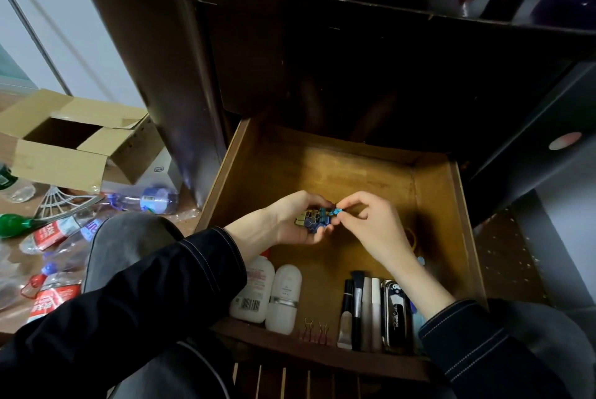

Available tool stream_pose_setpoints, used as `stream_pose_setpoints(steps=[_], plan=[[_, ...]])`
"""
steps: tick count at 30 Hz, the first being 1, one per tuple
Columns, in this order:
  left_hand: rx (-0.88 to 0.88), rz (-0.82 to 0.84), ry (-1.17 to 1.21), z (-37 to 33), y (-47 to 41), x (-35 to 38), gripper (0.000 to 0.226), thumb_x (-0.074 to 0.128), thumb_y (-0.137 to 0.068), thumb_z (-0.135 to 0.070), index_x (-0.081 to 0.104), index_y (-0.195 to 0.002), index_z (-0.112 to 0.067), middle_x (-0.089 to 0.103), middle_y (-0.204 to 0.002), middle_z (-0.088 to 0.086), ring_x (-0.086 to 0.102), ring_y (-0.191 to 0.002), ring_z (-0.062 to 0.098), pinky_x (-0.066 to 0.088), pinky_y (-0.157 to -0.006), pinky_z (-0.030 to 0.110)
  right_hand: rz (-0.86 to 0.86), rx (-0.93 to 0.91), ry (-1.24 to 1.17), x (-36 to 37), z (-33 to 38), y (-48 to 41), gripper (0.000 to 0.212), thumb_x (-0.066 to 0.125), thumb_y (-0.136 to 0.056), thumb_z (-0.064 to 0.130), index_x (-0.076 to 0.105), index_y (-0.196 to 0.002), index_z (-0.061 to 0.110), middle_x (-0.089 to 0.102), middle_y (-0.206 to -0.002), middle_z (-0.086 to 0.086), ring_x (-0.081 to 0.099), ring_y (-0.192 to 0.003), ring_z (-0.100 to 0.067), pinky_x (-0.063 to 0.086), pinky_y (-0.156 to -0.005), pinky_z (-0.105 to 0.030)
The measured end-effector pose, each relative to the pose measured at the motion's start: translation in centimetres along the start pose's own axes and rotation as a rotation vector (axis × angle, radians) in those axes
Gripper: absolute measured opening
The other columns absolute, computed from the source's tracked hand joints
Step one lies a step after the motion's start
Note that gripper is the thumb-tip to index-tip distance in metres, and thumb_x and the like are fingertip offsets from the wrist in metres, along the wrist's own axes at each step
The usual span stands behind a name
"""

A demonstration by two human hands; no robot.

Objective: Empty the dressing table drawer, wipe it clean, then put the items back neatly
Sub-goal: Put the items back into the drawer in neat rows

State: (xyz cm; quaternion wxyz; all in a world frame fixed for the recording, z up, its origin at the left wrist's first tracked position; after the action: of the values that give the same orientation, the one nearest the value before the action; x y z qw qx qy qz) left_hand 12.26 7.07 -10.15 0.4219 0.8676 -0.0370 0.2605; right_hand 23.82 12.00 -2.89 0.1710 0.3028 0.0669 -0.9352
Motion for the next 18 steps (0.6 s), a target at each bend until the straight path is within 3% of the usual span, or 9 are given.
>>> stream_pose_setpoints(steps=[5,10,14,18], plan=[[0.013,-0.022,-0.028,0.0,-0.2,-0.4,0.019,0.061,-0.094,-0.013,0.061,-0.11,-0.004,0.069,-0.082,0.012,0.065,-0.062,0.017,0.05,-0.051,0.021,0.011,0.007,-0.003,0.3,0.1,0.0,0.01,0.073,-0.091,0.019,0.074,-0.1,0.023,0.072,-0.093,0.013,0.068,-0.084,-0.001,0.053,-0.069,-0.016],[0.025,-0.015,-0.022,-0.1,-0.5,-0.3,0.026,0.058,-0.095,-0.017,0.065,-0.117,-0.005,0.066,-0.09,0.012,0.062,-0.065,0.015,0.048,-0.05,0.02,-0.007,0.076,-0.073,0.0,-0.6,0.0,0.03,0.074,-0.09,0.012,0.064,-0.116,0.023,0.069,-0.09,0.009,0.067,-0.083,-0.005,0.053,-0.064,-0.018],[0.028,-0.014,0.002,-0.2,-0.4,-0.3,0.021,0.054,-0.096,-0.016,0.067,-0.109,-0.004,0.067,-0.082,0.012,0.06,-0.062,0.016,0.047,-0.05,0.02,-0.004,0.116,-0.131,-0.1,-1.3,-0.2,0.017,0.073,-0.09,0.009,0.073,-0.106,0.016,0.071,-0.091,0.004,0.067,-0.082,-0.008,0.05,-0.052,-0.015],[0.09,-0.107,0.064,-0.8,-0.2,-1.5,0.025,0.048,-0.098,-0.016,0.066,-0.108,-0.003,0.067,-0.084,0.014,0.059,-0.063,0.018,0.047,-0.052,0.023,0.033,0.119,-0.07,-0.1,-1.9,-0.3,0.012,0.074,-0.09,0.015,0.078,-0.092,0.026,0.073,-0.089,0.012,0.066,-0.08,0.0,0.048,-0.053,-0.012]])
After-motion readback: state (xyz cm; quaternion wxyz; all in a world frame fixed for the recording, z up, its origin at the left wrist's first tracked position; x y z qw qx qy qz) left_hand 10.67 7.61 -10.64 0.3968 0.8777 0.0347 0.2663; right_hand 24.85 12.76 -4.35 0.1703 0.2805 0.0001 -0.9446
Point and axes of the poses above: each hand's wrist, its own y-axis away from the middle knuckle, its own x-axis out of the palm, z = x × y, the point moved 10 cm from there along -y, towards the middle knuckle
